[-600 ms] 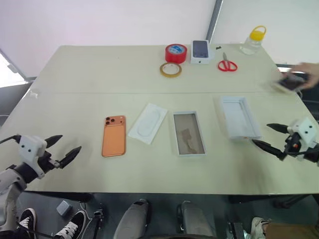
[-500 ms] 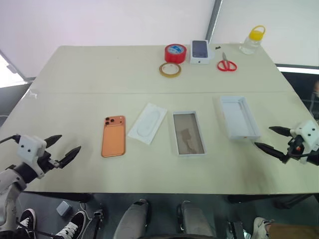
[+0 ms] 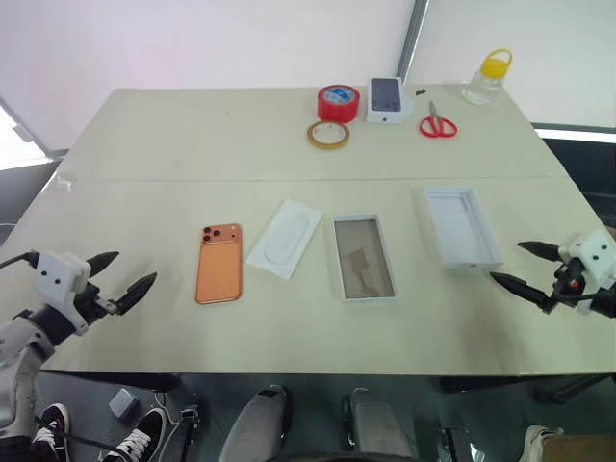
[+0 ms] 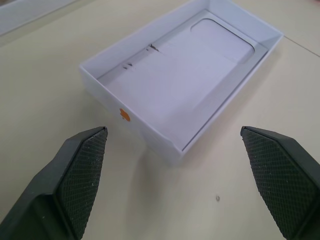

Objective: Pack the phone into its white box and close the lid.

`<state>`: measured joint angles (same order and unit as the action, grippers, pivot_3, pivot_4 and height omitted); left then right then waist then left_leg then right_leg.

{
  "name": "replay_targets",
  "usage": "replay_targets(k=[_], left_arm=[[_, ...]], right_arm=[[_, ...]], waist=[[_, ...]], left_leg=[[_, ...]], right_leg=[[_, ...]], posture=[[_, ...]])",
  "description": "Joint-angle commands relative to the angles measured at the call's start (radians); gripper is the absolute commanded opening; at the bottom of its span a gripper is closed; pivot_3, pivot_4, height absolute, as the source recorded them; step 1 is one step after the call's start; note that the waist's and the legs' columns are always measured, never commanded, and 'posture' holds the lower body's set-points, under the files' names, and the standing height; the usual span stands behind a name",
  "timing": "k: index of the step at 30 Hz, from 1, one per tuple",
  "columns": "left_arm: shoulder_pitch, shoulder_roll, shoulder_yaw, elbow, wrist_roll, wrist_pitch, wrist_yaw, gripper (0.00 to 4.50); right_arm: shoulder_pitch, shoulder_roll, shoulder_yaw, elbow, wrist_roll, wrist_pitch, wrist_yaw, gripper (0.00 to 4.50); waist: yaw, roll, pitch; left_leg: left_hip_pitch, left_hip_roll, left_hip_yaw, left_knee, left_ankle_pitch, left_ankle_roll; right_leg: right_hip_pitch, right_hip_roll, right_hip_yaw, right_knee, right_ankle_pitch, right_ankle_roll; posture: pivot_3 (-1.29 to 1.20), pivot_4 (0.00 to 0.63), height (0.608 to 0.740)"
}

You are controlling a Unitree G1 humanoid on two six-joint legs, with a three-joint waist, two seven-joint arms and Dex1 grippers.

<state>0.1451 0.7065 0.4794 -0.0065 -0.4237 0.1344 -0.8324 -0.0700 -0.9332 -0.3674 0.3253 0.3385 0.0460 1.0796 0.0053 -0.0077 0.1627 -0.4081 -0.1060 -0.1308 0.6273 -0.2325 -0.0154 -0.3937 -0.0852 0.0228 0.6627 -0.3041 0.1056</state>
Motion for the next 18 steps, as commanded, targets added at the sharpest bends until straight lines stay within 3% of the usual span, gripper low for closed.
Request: replay_targets(k=[1, 12, 18], left_arm=[[-0.025, 0.013, -0.005, -0.046, -0.009, 0.026, 0.012, 4.41], [-0.166, 0.014, -0.103, -0.053, 0.002, 0.132, 0.049, 4.41], [-0.425, -0.071, -0.263, 0.019, -0.007, 0.316, 0.107, 4.41]], right_arm=[[-0.037, -0.006, -0.010, -0.063, 0.020, 0.025, -0.015, 4.46], [-0.180, 0.052, 0.105, -0.241, 0.027, 0.137, -0.055, 4.46], [-0.267, 0.131, 0.247, -0.359, 0.025, 0.175, -0.027, 4.46]], waist=[[0.000, 0.000, 0.000], [0.000, 0.000, 0.000], [0.006, -0.001, 0.000]], left_leg=[[0.000, 0.000, 0.000, 0.000, 0.000, 0.000], [0.000, 0.000, 0.000, 0.000, 0.000, 0.000], [0.000, -0.001, -0.001, 0.002, 0.000, 0.000]], right_leg=[[0.000, 0.000, 0.000, 0.000, 0.000, 0.000], [0.000, 0.000, 0.000, 0.000, 0.000, 0.000], [0.000, 0.000, -0.001, 0.000, 0.000, 0.001]], posture=[[0.00, 0.150, 0.740], [0.00, 0.150, 0.740], [0.00, 0.150, 0.740]])
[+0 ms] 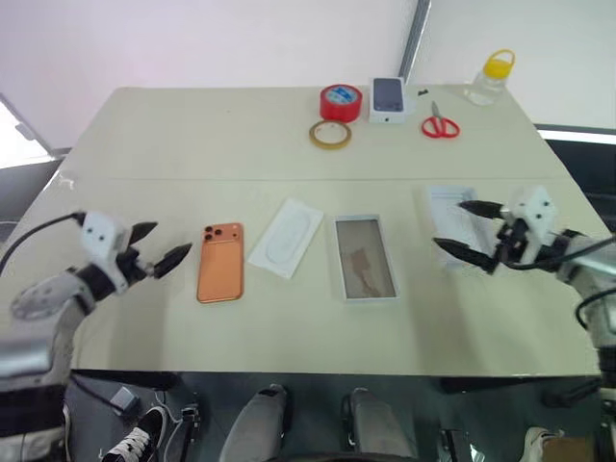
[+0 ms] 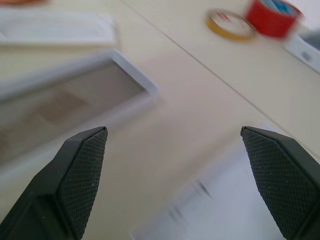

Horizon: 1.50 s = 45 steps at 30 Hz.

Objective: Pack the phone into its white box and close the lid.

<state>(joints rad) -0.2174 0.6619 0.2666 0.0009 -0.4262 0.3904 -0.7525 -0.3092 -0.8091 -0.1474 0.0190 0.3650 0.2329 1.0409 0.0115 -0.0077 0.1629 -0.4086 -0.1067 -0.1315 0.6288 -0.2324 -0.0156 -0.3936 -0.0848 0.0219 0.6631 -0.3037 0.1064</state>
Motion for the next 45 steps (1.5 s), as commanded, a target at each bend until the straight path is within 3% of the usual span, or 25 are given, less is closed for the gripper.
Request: replay_targets(k=[1, 6, 11, 20, 27, 30, 33, 42, 45], left_arm=[[-0.098, -0.048, -0.072, 0.029, 0.002, 0.081, 0.039, 4.41], [-0.272, -0.172, -0.168, 0.141, 0.015, 0.187, 0.088, 4.41], [-0.358, -0.232, -0.223, 0.201, 0.013, 0.283, 0.076, 4.41], [-0.445, -0.266, -0.259, 0.339, -0.023, 0.482, 0.018, 4.41], [-0.444, -0.288, -0.254, 0.308, -0.086, 0.648, -0.020, 4.41], [-0.421, -0.284, -0.256, 0.285, -0.087, 0.683, -0.010, 3.62], [-0.399, -0.282, -0.256, 0.269, -0.077, 0.680, 0.009, 2.22], [-0.361, -0.326, -0.239, 0.244, -0.090, 0.696, 0.058, 2.22], [-0.353, -0.354, -0.240, 0.238, -0.097, 0.716, 0.072, 1.39]], right_arm=[[-0.040, 0.021, 0.043, -0.059, -0.002, -0.011, 0.009, 4.46], [-0.098, 0.067, 0.109, -0.059, -0.035, -0.042, 0.003, 4.46], [-0.095, 0.069, 0.107, -0.015, -0.048, -0.071, 0.007, 4.46], [-0.067, 0.071, 0.096, -0.026, -0.047, -0.090, -0.016, 4.46], [-0.064, 0.076, 0.099, -0.021, -0.052, -0.104, -0.037, 4.46], [-0.061, 0.071, 0.098, -0.018, -0.053, -0.110, -0.038, 4.50], [-0.061, 0.070, 0.099, -0.014, -0.053, -0.115, -0.038, 4.50], [-0.077, 0.077, 0.107, 0.001, -0.068, -0.137, -0.036, 4.50], [-0.078, 0.074, 0.115, -0.003, -0.075, -0.139, -0.031, 4.50]], waist=[[0.000, 0.000, 0.000], [-0.001, -0.002, 0.001], [-0.009, -0.002, 0.001], [-0.023, -0.002, 0.001], [-0.023, -0.002, 0.001], [-0.023, -0.002, 0.001], [-0.023, -0.002, 0.001], [-0.023, -0.001, 0.000], [-0.020, -0.001, 0.000]], left_leg=[[0.000, 0.000, 0.000, 0.000, 0.000, 0.000], [-0.001, -0.001, 0.000, 0.001, 0.000, -0.001], [-0.001, 0.000, 0.000, 0.001, 0.001, -0.001], [-0.001, 0.000, -0.001, 0.002, 0.004, -0.006], [0.000, 0.000, -0.001, 0.002, 0.004, -0.006], [0.000, 0.000, -0.001, 0.002, 0.004, -0.006], [0.000, 0.000, -0.001, 0.002, 0.004, -0.006], [0.000, 0.000, -0.001, 0.002, 0.004, -0.006], [0.001, 0.000, -0.001, 0.002, 0.004, -0.006]], right_leg=[[0.000, 0.000, 0.000, 0.000, 0.000, 0.000], [-0.001, 0.000, 0.000, 0.001, 0.000, 0.001], [-0.002, 0.001, 0.000, 0.002, 0.000, 0.001], [-0.001, 0.002, 0.000, 0.003, 0.000, 0.001], [-0.001, 0.002, 0.000, 0.003, 0.000, 0.001], [0.000, 0.002, 0.000, 0.002, 0.000, 0.001], [0.000, 0.002, 0.000, 0.003, 0.000, 0.001], [0.000, 0.002, 0.000, 0.003, 0.000, 0.001], [0.001, 0.001, 0.000, 0.002, 0.000, 0.001]], posture=[[0.00, 0.150, 0.740], [0.00, 0.150, 0.740], [0.00, 0.150, 0.740], [0.00, 0.150, 0.740], [0.00, 0.150, 0.740], [0.00, 0.150, 0.740], [0.00, 0.150, 0.740], [0.00, 0.150, 0.740], [0.00, 0.150, 0.740]])
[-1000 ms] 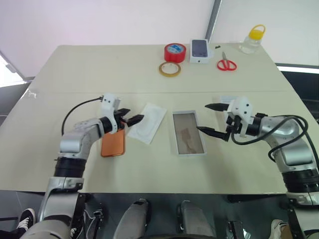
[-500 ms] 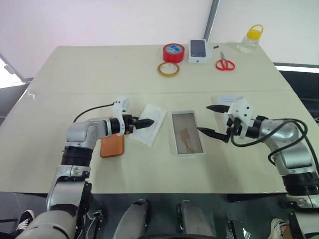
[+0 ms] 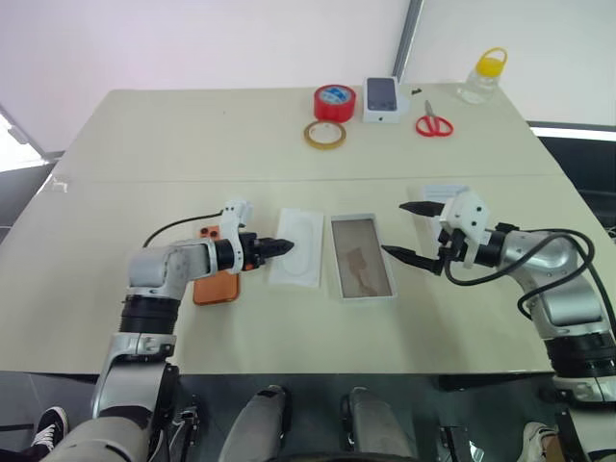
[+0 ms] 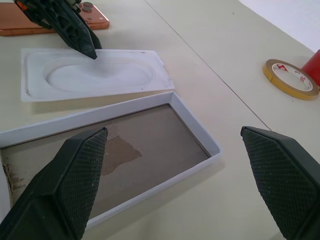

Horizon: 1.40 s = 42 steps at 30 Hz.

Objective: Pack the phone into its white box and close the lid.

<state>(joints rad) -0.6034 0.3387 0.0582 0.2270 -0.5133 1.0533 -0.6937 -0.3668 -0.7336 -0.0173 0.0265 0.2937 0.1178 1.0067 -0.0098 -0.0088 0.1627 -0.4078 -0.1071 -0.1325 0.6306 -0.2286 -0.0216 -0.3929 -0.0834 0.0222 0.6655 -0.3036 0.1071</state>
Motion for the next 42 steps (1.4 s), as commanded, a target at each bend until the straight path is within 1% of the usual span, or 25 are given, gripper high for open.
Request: replay_targets(k=[1, 2, 3, 5, 7, 10, 12, 14, 16, 19, 20, 22, 23, 25, 26, 28, 30, 33, 36, 40, 42], left_arm=[[0.035, -0.033, -0.038, 0.012, -0.003, 0.052, 0.019, 0.85], [0.037, -0.035, -0.039, 0.014, 0.002, 0.052, 0.025, 0.29], [0.038, -0.035, -0.038, 0.014, 0.002, 0.056, 0.026, 0.02], [0.039, -0.031, -0.032, 0.012, -0.001, 0.067, 0.026, 0.02], [0.037, -0.020, -0.026, 0.013, -0.005, 0.075, 0.022, 0.02], [0.018, -0.023, 0.035, 0.022, -0.034, 0.089, 0.044, 0.02], [0.009, -0.031, 0.075, 0.012, -0.048, 0.088, 0.071, 0.02], [0.000, -0.048, 0.129, -0.009, -0.074, 0.086, 0.105, 0.02], [-0.009, -0.069, 0.185, -0.021, -0.099, 0.102, 0.155, 0.02], [-0.002, -0.084, 0.208, -0.057, -0.120, 0.122, 0.195, 0.02], [0.005, -0.090, 0.215, -0.071, -0.124, 0.124, 0.212, 0.02], [0.014, -0.100, 0.231, -0.092, -0.126, 0.127, 0.247, 0.00], [0.015, -0.107, 0.250, -0.099, -0.139, 0.136, 0.263, 0.00], [0.015, -0.114, 0.278, -0.115, -0.154, 0.135, 0.285, 0.00], [0.007, -0.122, 0.317, -0.117, -0.175, 0.140, 0.306, 0.00], [-0.011, -0.137, 0.378, -0.123, -0.207, 0.140, 0.347, 0.00], [-0.032, -0.155, 0.416, -0.133, -0.226, 0.157, 0.401, 0.00], [-0.058, -0.173, 0.443, -0.153, -0.260, 0.163, 0.436, 0.00], [-0.086, -0.186, 0.458, -0.160, -0.287, 0.174, 0.474, 0.00], [-0.096, -0.196, 0.449, -0.158, -0.297, 0.167, 0.502, 0.00], [-0.081, -0.207, 0.431, -0.174, -0.296, 0.158, 0.505, 0.00]], right_arm=[[-0.016, -0.002, -0.008, -0.022, -0.005, -0.021, 0.009, 4.50], [-0.010, -0.003, -0.001, -0.036, -0.005, -0.012, 0.014, 4.50], [-0.003, -0.006, 0.008, -0.051, -0.004, 0.005, 0.020, 4.50], [0.023, -0.015, 0.031, -0.094, -0.003, 0.034, 0.039, 4.50], [0.065, -0.033, 0.053, -0.180, 0.057, 0.135, 0.082, 4.50], [0.111, -0.054, 0.082, -0.292, 0.088, 0.207, 0.112, 4.50], [0.116, -0.053, 0.103, -0.326, 0.081, 0.226, 0.113, 4.50], [0.115, -0.057, 0.135, -0.337, 0.056, 0.230, 0.124, 4.50], [0.109, -0.061, 0.183, -0.312, -0.018, 0.177, 0.126, 4.50], [0.077, -0.046, 0.215, -0.274, -0.048, 0.187, 0.122, 4.50], [0.064, -0.055, 0.235, -0.248, -0.082, 0.171, 0.125, 4.50], [0.049, -0.078, 0.270, -0.201, -0.141, 0.143, 0.140, 3.94], [0.044, -0.083, 0.277, -0.186, -0.151, 0.133, 0.152, 3.59], [0.036, -0.082, 0.279, -0.173, -0.158, 0.122, 0.159, 2.63], [0.030, -0.074, 0.277, -0.177, -0.151, 0.126, 0.163, 2.15], [0.022, -0.060, 0.273, -0.186, -0.134, 0.139, 0.173, 1.01], [0.009, -0.040, 0.279, -0.183, -0.137, 0.136, 0.169, 0.03], [-0.021, 0.004, 0.295, -0.159, -0.161, 0.130, 0.147, 0.03], [-0.064, 0.061, 0.327, -0.089, -0.235, 0.065, 0.089, 0.03], [-0.112, 0.142, 0.356, -0.033, -0.267, 0.035, 0.052, 0.03], [-0.137, 0.178, 0.355, -0.006, -0.267, 0.052, 0.039, 0.03]], waist=[[0.001, 0.000, 0.000], [0.002, 0.000, 0.000], [0.002, 0.000, 0.000], [0.000, 0.000, 0.000], [-0.001, 0.000, 0.000], [-0.003, 0.000, 0.000], [-0.007, 0.000, 0.000], [-0.006, -0.001, 0.000], [-0.005, -0.001, 0.000], [-0.005, -0.001, 0.000], [-0.005, -0.001, 0.000], [-0.002, -0.002, 0.000], [-0.001, -0.002, 0.000], [0.000, -0.003, 0.001], [0.000, -0.003, 0.001], [-0.002, -0.004, 0.002], [-0.002, -0.004, 0.002], [-0.002, -0.005, 0.002], [-0.002, -0.005, 0.002], [-0.006, -0.006, 0.002], [-0.006, -0.006, 0.002]], left_leg=[[0.000, 0.000, 0.000, 0.000, 0.000, 0.000], [0.000, 0.000, 0.000, 0.000, 0.000, 0.000], [0.000, 0.000, 0.000, 0.000, 0.000, 0.000], [0.000, 0.000, 0.000, 0.000, 0.000, 0.000], [0.000, 0.000, 0.000, 0.000, 0.000, 0.000], [0.000, 0.000, 0.000, 0.000, -0.001, 0.001], [0.000, 0.000, 0.000, 0.000, -0.002, 0.004], [0.000, 0.000, 0.000, 0.000, -0.002, 0.004], [0.000, 0.000, -0.001, 0.000, -0.002, 0.003], [0.000, 0.000, -0.001, 0.000, -0.002, 0.003], [0.000, 0.000, 0.000, 0.000, -0.001, 0.001], [0.000, 0.000, 0.000, 0.000, 0.000, -0.001], [-0.001, 0.000, 0.000, 0.000, 0.000, -0.001], [-0.001, 0.000, 0.000, 0.000, 0.000, -0.001], [-0.001, 0.000, 0.000, 0.000, 0.001, -0.001], [-0.001, 0.000, 0.000, 0.000, 0.001, -0.002], [-0.001, 0.000, 0.000, 0.000, 0.001, -0.002], [-0.001, 0.001, -0.001, 0.000, 0.001, -0.002], [-0.001, 0.000, 0.000, 0.001, 0.002, -0.004], [-0.001, 0.001, 0.000, 0.000, 0.003, -0.005], [-0.001, 0.001, 0.000, 0.000, 0.003, -0.005]], right_leg=[[0.000, 0.000, 0.000, 0.000, 0.000, 0.000], [0.000, 0.000, 0.000, 0.000, 0.000, 0.000], [0.000, 0.000, 0.000, 0.000, 0.000, 0.000], [0.000, 0.000, 0.000, -0.001, 0.000, 0.000], [0.000, 0.000, 0.000, 0.000, 0.000, 0.000], [0.000, 0.000, 0.000, 0.000, 0.000, 0.000], [0.000, 0.000, 0.000, 0.000, 0.000, 0.000], [0.000, 0.000, 0.000, 0.000, 0.000, 0.000], [0.000, 0.000, 0.000, 0.000, 0.000, 0.000], [-0.001, 0.000, 0.000, 0.000, 0.000, 0.000], [-0.001, 0.000, 0.000, 0.000, 0.000, 0.000], [-0.001, 0.000, 0.000, 0.000, 0.000, 0.000], [-0.001, 0.000, 0.000, 0.000, 0.000, 0.000], [-0.001, 0.000, 0.000, 0.000, 0.000, 0.000], [-0.001, 0.000, 0.000, 0.000, 0.000, 0.000], [-0.002, 0.000, 0.000, 0.000, 0.000, 0.000], [-0.002, 0.001, 0.000, 0.000, 0.000, 0.000], [-0.001, 0.001, -0.001, 0.000, 0.000, 0.000], [-0.001, 0.001, 0.000, 0.000, 0.000, 0.000], [-0.002, 0.001, 0.000, 0.001, 0.000, 0.000], [-0.002, 0.001, 0.000, 0.001, 0.000, 0.000]], posture=[[0.00, 0.150, 0.740], [0.00, 0.150, 0.740], [0.00, 0.150, 0.740], [0.00, 0.150, 0.740], [0.00, 0.150, 0.740], [0.00, 0.150, 0.740], [0.00, 0.150, 0.740], [0.00, 0.150, 0.740], [0.00, 0.150, 0.740], [0.00, 0.150, 0.740], [0.00, 0.150, 0.740], [0.00, 0.150, 0.740], [0.00, 0.150, 0.740], [0.00, 0.150, 0.740], [0.00, 0.150, 0.740], [0.00, 0.150, 0.740], [0.00, 0.150, 0.740], [0.00, 0.150, 0.740], [0.00, 0.150, 0.740], [0.00, 0.150, 0.740], [0.00, 0.150, 0.740]])
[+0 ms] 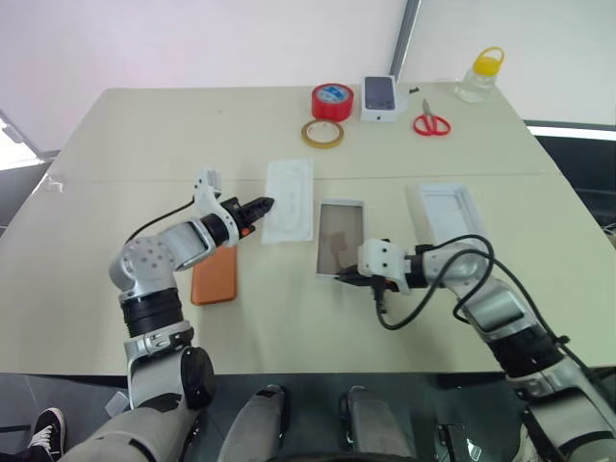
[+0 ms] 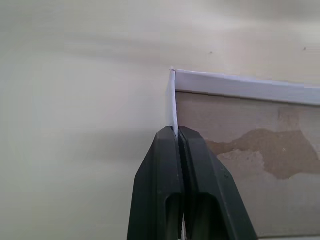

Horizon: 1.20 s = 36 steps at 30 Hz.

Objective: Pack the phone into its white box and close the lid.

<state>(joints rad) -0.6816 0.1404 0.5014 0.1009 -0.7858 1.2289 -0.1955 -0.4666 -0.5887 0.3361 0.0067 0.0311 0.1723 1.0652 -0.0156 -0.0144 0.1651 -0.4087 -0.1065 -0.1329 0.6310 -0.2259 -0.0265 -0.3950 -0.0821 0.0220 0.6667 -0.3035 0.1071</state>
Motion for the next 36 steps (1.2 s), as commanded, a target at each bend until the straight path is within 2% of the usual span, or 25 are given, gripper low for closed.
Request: replay_targets(k=[1, 3, 6, 8, 9, 14, 18, 22, 25, 29, 35, 36], left_arm=[[0.007, -0.022, -0.013, -0.055, -0.030, -0.009, 0.018, 0.00], [0.027, -0.039, -0.027, -0.074, -0.034, -0.003, 0.030, 0.00], [0.060, -0.071, -0.061, -0.111, -0.030, -0.016, 0.043, 0.00], [0.068, -0.085, -0.076, -0.119, -0.023, -0.031, 0.049, 0.00], [0.068, -0.091, -0.078, -0.115, -0.027, -0.034, 0.050, 0.00], [0.059, -0.101, -0.133, -0.081, -0.011, -0.066, 0.030, 0.00], [0.038, -0.106, -0.198, -0.027, 0.029, -0.120, 0.005, 0.00], [0.029, -0.111, -0.235, 0.010, 0.043, -0.147, -0.015, 0.00], [0.031, -0.113, -0.250, 0.021, 0.047, -0.152, -0.018, 0.00], [0.044, -0.115, -0.273, 0.016, 0.037, -0.123, -0.032, 1.32], [0.060, -0.133, -0.265, -0.057, 0.039, -0.156, -0.003, 4.47], [0.062, -0.129, -0.269, -0.075, 0.041, -0.161, -0.006, 4.47]], right_arm=[[-0.043, 0.042, 0.001, 0.014, 0.005, 0.005, -0.009, 0.30], [-0.041, 0.047, -0.008, -0.002, 0.037, 0.018, 0.022, 0.88], [-0.025, 0.032, -0.033, -0.038, 0.063, 0.038, 0.038, 2.33], [-0.015, 0.011, -0.066, -0.065, 0.087, 0.064, 0.038, 3.48], [-0.003, -0.012, -0.086, -0.086, 0.107, 0.070, 0.055, 3.89], [0.016, -0.093, -0.203, -0.071, 0.178, 0.082, 0.073, 3.89], [0.001, -0.147, -0.254, 0.064, 0.105, -0.012, 0.006, 3.89], [-0.048, -0.114, -0.278, 0.128, 0.072, -0.051, -0.101, 3.89], [-0.047, -0.096, -0.276, 0.107, 0.075, -0.053, -0.126, 3.89], [-0.030, -0.091, -0.270, 0.090, 0.069, -0.065, -0.138, 3.96], [-0.037, -0.064, -0.268, 0.102, 0.080, -0.066, -0.152, 3.96], [-0.039, -0.060, -0.262, 0.107, 0.072, -0.072, -0.153, 3.96]], waist=[[0.001, 0.000, 0.000], [0.003, 0.000, 0.000], [0.003, 0.000, 0.000], [0.005, 0.000, 0.000], [0.006, 0.000, 0.000], [0.004, 0.000, 0.000], [0.006, 0.000, 0.000], [0.000, 0.000, 0.000], [0.001, 0.000, 0.000], [0.005, 0.000, 0.000], [0.003, 0.000, 0.000], [0.002, 0.000, 0.000]], left_leg=[[0.000, 0.000, 0.000, 0.000, 0.000, 0.000], [0.000, 0.000, 0.000, 0.000, 0.000, 0.000], [0.000, 0.000, 0.000, 0.000, 0.000, 0.000], [0.000, 0.000, 0.000, 0.000, 0.000, 0.000], [0.000, 0.000, 0.000, 0.000, 0.000, 0.000], [0.000, 0.000, 0.000, 0.000, 0.000, 0.000], [0.000, 0.000, 0.000, 0.000, 0.000, 0.000], [0.000, 0.000, 0.001, 0.000, 0.000, 0.000], [0.000, 0.001, 0.001, -0.001, 0.000, 0.000], [0.000, 0.000, 0.001, 0.000, 0.000, 0.000], [0.000, 0.000, 0.001, 0.000, 0.000, 0.000], [0.000, 0.000, 0.001, 0.000, 0.000, 0.000]], right_leg=[[0.000, 0.000, 0.000, 0.000, 0.000, 0.000], [0.000, 0.000, 0.000, 0.000, 0.000, 0.000], [0.000, 0.000, 0.000, -0.001, 0.000, 0.000], [0.000, 0.000, 0.000, 0.000, 0.000, 0.000], [0.000, 0.000, 0.000, 0.000, 0.000, 0.000], [0.001, 0.000, 0.000, -0.001, 0.000, 0.000], [0.001, 0.000, 0.000, -0.001, 0.000, 0.000], [0.000, 0.000, 0.001, 0.000, 0.000, 0.000], [-0.001, 0.001, 0.001, 0.000, 0.000, 0.000], [0.000, 0.000, 0.001, 0.000, 0.000, 0.000], [0.000, 0.000, 0.001, 0.000, 0.000, 0.000], [0.000, 0.000, 0.001, 0.000, 0.000, 0.000]], posture=[[0.00, 0.150, 0.740], [0.00, 0.150, 0.740], [0.00, 0.150, 0.740], [0.00, 0.150, 0.740], [0.00, 0.150, 0.740], [0.00, 0.150, 0.740], [0.00, 0.150, 0.740], [0.00, 0.150, 0.740], [0.00, 0.150, 0.740], [0.00, 0.150, 0.740], [0.00, 0.150, 0.740], [0.00, 0.150, 0.740]])
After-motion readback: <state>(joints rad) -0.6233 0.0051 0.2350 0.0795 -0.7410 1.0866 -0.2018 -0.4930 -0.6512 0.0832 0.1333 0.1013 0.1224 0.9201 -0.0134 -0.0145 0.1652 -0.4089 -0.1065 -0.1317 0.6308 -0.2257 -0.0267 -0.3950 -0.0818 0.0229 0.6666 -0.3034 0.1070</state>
